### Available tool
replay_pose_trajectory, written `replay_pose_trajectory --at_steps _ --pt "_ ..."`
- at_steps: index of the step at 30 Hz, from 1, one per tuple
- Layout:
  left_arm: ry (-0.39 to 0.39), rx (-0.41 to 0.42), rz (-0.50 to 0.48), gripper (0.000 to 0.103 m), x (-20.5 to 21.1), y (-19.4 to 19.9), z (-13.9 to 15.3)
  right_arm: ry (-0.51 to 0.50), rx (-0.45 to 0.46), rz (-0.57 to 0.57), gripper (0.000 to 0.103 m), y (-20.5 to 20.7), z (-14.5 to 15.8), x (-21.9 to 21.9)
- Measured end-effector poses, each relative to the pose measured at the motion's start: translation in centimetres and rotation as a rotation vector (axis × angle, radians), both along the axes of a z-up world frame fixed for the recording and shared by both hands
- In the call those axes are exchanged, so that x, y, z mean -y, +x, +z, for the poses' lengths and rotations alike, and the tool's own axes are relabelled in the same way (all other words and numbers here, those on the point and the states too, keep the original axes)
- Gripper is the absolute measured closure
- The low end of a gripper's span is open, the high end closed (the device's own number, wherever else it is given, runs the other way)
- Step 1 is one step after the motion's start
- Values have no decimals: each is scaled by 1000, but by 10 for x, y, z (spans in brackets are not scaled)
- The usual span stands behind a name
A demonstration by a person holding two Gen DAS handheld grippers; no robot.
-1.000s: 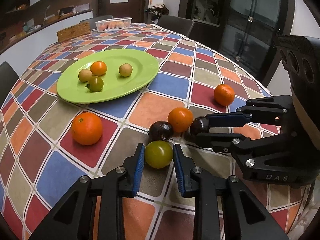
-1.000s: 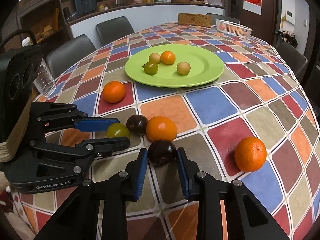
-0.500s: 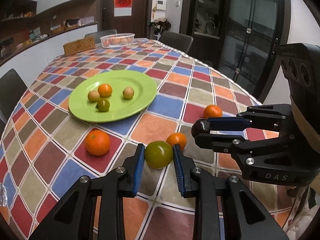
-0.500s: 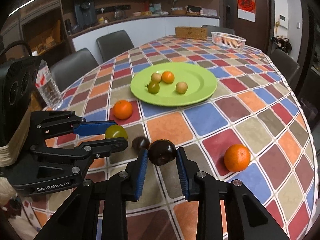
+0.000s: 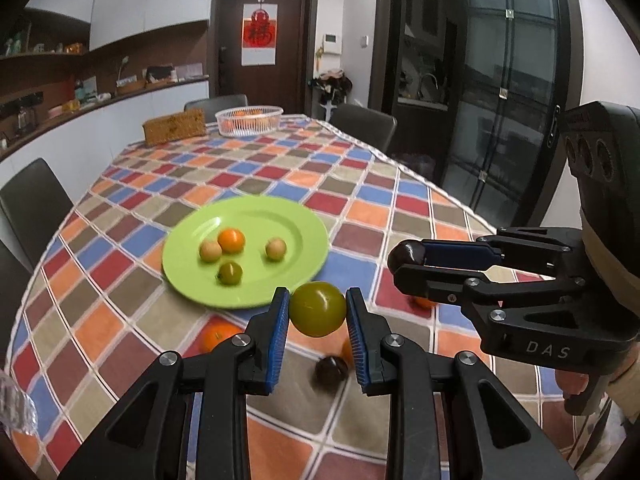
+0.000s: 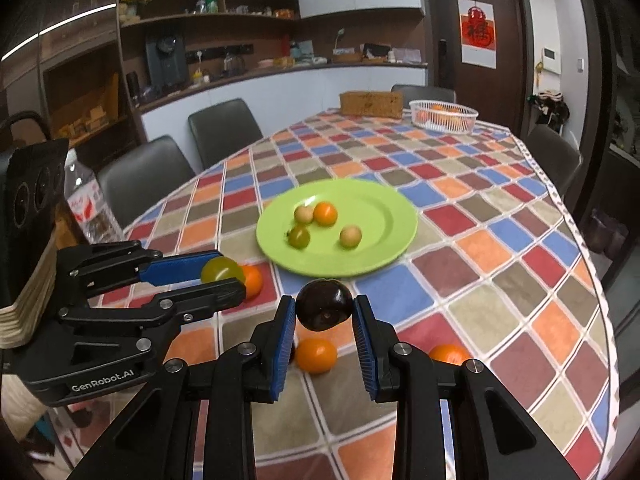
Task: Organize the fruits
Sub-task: 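Carry both fruits onto the green plate and open both tools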
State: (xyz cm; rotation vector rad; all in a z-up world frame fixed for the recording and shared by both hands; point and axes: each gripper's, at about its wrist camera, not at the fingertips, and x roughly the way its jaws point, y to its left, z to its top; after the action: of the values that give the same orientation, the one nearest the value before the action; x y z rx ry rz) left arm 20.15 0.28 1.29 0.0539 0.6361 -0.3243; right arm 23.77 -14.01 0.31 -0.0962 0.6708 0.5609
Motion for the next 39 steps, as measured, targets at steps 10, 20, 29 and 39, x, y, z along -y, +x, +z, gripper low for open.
replay_pose_trajectory --at_steps 10,20,29,39 --pt "-5 36 32 75 -12 34 22 45 30 -26 73 34 26 -6" --pt "-25 1 43 75 -21 84 30 38 -13 -22 73 85 35 -19" --pt "-3 -63 69 75 -34 133 18 35 -139 -26 72 145 23 -29" --pt "-19 -191 109 75 -55 191 -10 -32 -250 -28 72 199 -2 -52"
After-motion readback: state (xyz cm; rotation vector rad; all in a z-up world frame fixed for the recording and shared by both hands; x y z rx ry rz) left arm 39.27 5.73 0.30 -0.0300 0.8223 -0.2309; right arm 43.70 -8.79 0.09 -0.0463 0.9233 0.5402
